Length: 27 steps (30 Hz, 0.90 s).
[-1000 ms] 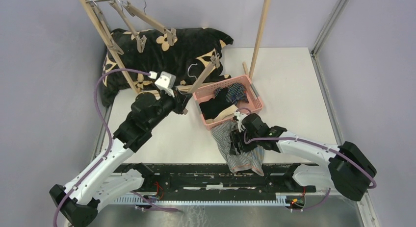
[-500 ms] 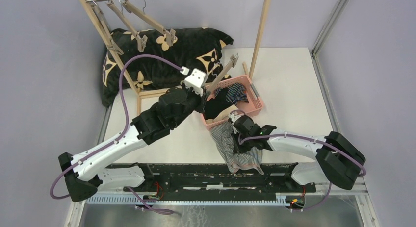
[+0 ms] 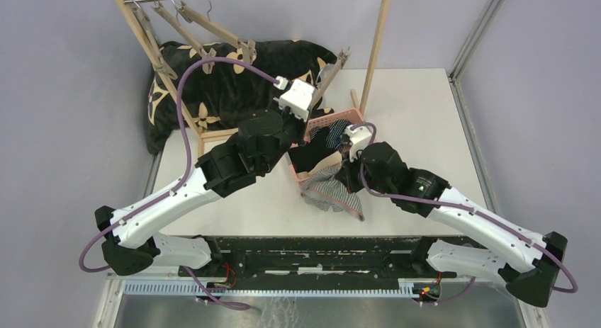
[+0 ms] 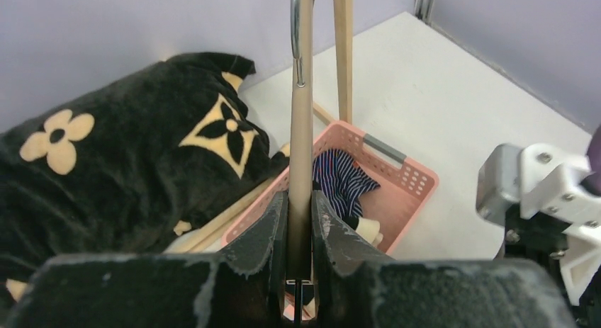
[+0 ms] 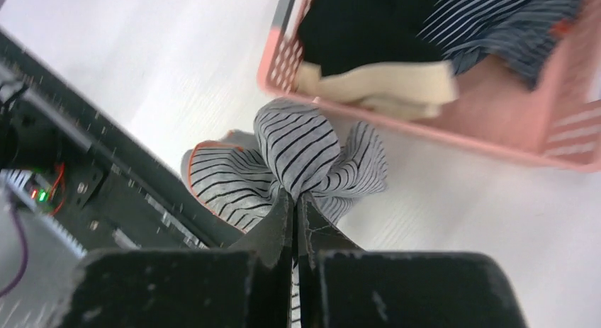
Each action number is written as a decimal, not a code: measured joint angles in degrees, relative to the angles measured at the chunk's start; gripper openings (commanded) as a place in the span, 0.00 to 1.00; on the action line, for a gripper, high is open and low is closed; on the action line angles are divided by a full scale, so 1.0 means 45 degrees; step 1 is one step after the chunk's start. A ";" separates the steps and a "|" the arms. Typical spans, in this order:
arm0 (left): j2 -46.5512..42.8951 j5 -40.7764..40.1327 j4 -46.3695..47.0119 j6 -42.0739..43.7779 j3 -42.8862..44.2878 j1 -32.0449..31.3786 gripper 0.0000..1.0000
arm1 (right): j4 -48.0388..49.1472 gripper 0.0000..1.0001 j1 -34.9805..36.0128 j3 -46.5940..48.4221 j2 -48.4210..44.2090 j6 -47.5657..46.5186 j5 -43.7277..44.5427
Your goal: Remove the underwear clipped to the hanger
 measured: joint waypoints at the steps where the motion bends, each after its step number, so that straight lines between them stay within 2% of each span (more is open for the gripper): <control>1: 0.0083 -0.0015 -0.0102 0.0131 0.0287 0.0000 0.03 | -0.0087 0.01 0.0005 0.0350 -0.0107 -0.0228 0.0636; 5: 0.0272 0.0131 -0.0398 0.0374 0.1443 -0.0019 0.03 | -0.0058 0.01 -0.0034 0.1583 0.0015 -0.1234 0.2827; 8: 0.0243 0.0117 -0.0340 0.0525 0.1753 -0.0024 0.03 | 0.0126 0.01 -0.0379 0.2987 0.0699 -0.1987 0.3706; 16: 0.0792 -0.0015 -0.0471 0.1010 0.2225 -0.0024 0.03 | 0.1049 0.01 -0.2885 0.6586 0.3832 -0.2424 0.3259; 22: 0.1268 -0.0665 -0.0427 0.1574 0.2691 -0.0024 0.03 | 0.1535 0.01 -0.3910 0.6567 0.5829 -0.2370 0.2390; 27: 0.1336 -0.1326 -0.0423 0.1802 0.2861 -0.0019 0.03 | 0.2205 0.01 -0.4828 0.5557 0.7159 -0.1734 0.1375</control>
